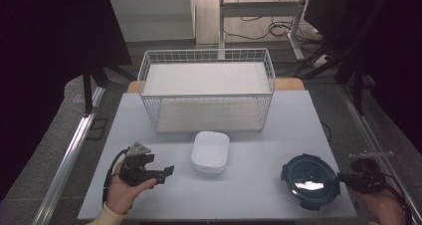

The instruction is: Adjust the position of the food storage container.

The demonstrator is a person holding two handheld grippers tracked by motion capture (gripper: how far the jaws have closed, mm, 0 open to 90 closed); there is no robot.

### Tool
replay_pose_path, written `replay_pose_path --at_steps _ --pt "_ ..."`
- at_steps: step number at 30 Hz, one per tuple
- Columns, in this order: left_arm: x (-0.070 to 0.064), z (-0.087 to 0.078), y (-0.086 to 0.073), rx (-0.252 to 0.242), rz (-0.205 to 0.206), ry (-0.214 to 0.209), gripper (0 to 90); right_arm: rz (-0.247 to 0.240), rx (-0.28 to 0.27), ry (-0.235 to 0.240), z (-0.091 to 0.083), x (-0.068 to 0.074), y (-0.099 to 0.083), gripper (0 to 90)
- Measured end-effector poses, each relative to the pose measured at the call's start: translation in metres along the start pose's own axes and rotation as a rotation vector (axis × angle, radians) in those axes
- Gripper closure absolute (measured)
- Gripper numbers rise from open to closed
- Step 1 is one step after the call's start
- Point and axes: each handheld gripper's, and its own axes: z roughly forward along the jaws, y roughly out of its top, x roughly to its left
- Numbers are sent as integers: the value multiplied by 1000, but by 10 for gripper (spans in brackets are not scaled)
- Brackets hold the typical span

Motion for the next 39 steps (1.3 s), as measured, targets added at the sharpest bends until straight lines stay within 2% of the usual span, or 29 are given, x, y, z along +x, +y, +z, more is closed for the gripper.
replay_pose_path --at_steps 6,11,15,17,18,22,31,32,33,36,39 --pt "0 0 0 2 0 -2 162 -2 19 -4 3 1 -1 891" --pt "-2 1 0 5 5 -1 162 -12 18 23 4 5 0 891" --pt "-2 3 0 9 9 -2 162 -43 15 57 7 16 4 892" --pt "-2 3 0 10 9 -1 162 -52 12 58 9 19 6 891" --pt "-1 4 0 12 9 -1 162 -63 0 70 12 25 9 892" --pt "0 5 -1 16 7 1 162 -75 -17 101 15 31 12 892" --pt "-2 5 -1 19 10 -2 162 -114 -19 119 19 47 17 892" --pt "-2 6 -1 20 11 -2 162 -133 -14 130 21 54 19 891" --pt "-2 6 -1 20 11 -2 162 -133 -14 130 21 54 19 891" --pt "-2 6 -1 20 12 -2 162 -174 -3 146 23 70 24 892" --pt "-1 6 -1 22 11 -1 162 -195 1 170 25 79 26 891"
